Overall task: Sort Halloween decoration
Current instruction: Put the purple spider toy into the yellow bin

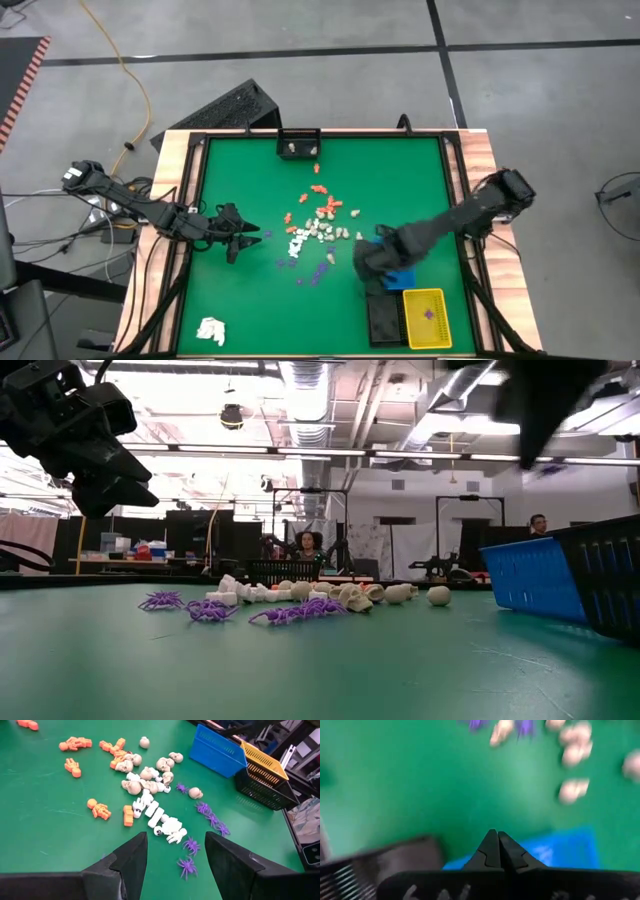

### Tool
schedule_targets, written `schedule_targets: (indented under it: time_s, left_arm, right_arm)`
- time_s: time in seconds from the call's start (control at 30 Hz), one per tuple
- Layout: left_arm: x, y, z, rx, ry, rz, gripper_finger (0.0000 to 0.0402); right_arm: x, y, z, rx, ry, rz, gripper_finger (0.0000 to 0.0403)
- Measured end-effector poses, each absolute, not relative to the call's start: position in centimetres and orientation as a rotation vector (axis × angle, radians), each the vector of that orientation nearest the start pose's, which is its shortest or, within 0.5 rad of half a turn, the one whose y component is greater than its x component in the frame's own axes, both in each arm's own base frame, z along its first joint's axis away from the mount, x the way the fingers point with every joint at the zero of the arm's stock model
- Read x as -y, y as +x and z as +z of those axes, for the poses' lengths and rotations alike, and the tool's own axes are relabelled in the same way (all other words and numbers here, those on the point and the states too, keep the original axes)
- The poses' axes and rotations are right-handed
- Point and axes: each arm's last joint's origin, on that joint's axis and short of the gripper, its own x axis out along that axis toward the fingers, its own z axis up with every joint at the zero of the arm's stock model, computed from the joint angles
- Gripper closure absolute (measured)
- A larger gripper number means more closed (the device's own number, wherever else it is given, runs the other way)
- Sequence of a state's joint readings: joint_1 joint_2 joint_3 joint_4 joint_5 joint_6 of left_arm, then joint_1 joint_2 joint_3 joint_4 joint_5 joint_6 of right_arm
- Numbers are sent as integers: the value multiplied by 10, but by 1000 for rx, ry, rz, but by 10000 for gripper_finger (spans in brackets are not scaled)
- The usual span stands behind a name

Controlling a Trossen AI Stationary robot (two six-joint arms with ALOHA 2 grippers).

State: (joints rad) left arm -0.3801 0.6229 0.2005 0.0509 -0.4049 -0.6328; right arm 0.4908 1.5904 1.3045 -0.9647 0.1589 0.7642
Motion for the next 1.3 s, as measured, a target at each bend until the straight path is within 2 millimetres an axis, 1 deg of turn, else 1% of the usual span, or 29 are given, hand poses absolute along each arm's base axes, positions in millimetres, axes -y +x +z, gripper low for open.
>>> schedule_targets:
  time_s: [0.17,0.3,0.43,0.57,0.67,0.8,0.87,1.07,1.2,1.3]
  left_arm:
    - [42,136,178,-321,-493,133,213]
    - [42,136,178,-321,-495,134,213]
    - [42,136,178,-315,-500,147,213]
    - [41,136,178,-312,-500,153,213]
    - [41,136,178,-309,-507,153,213]
    - [41,136,178,-309,-509,154,213]
    - [41,136,178,-309,-509,154,213]
    - [41,136,178,-310,-509,154,213]
    - [41,136,178,-312,-508,155,213]
    - [41,136,178,-312,-508,155,213]
  right_arm:
    - [-183,231,276,-1221,426,-207,403]
    - [-210,198,274,-1278,514,-291,403]
    - [-227,174,268,-1313,553,-380,403]
    - [-238,161,263,-1323,570,-414,403]
    - [-243,155,262,-1326,585,-419,403]
    - [-246,152,263,-1325,597,-415,397]
    - [-246,151,263,-1324,599,-410,385]
    - [-245,154,263,-1322,600,-416,332]
    - [-240,161,263,-1299,559,-399,312]
    - [-231,174,263,-1274,504,-379,308]
